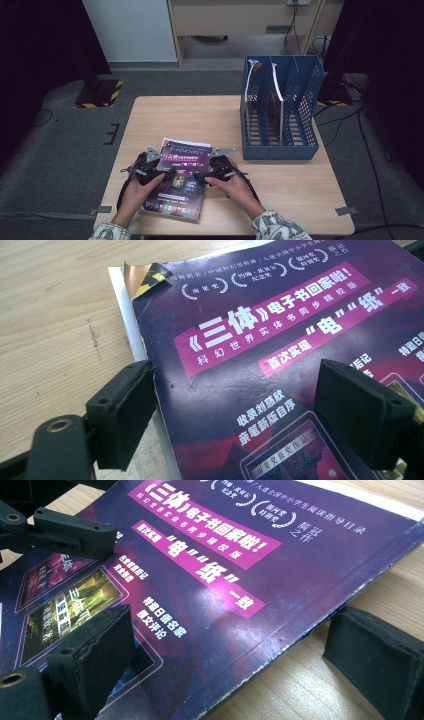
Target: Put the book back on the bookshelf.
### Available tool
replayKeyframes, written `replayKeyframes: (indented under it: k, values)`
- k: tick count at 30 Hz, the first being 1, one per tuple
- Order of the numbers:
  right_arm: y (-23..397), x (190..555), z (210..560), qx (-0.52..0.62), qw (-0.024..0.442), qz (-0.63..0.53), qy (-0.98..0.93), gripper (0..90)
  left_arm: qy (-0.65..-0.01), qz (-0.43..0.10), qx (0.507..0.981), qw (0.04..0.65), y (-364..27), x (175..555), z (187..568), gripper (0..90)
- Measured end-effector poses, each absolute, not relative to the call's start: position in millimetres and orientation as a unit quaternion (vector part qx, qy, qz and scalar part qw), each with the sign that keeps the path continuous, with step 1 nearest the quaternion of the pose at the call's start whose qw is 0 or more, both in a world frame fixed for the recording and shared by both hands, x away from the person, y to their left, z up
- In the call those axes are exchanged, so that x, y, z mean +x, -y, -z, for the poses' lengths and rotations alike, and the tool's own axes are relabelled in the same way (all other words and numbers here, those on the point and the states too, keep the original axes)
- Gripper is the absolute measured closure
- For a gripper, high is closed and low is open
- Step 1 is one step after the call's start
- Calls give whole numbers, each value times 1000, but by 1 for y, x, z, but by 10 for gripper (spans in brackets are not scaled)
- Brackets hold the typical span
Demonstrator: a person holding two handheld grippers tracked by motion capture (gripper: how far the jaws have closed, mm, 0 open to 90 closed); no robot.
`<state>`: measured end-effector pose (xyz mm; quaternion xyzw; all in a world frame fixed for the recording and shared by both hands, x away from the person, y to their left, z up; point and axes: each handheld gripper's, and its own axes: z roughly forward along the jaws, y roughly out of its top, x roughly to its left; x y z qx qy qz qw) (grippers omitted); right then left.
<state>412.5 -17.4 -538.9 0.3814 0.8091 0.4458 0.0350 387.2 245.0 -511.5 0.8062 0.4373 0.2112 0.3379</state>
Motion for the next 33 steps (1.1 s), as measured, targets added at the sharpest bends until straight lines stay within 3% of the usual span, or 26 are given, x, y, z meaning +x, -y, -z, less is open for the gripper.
replayKeyframes:
  k: [17,24,33]
  values:
    - [13,409,538,407,44,-446,-796,64,-437,-211,805,341,-246,387,513,156]
    - [18,411,535,413,34,-447,-793,153,-438,-211,804,342,-246,387,513,155]
    - [17,408,524,402,44,-470,-785,160,-440,-208,803,345,-248,388,513,153]
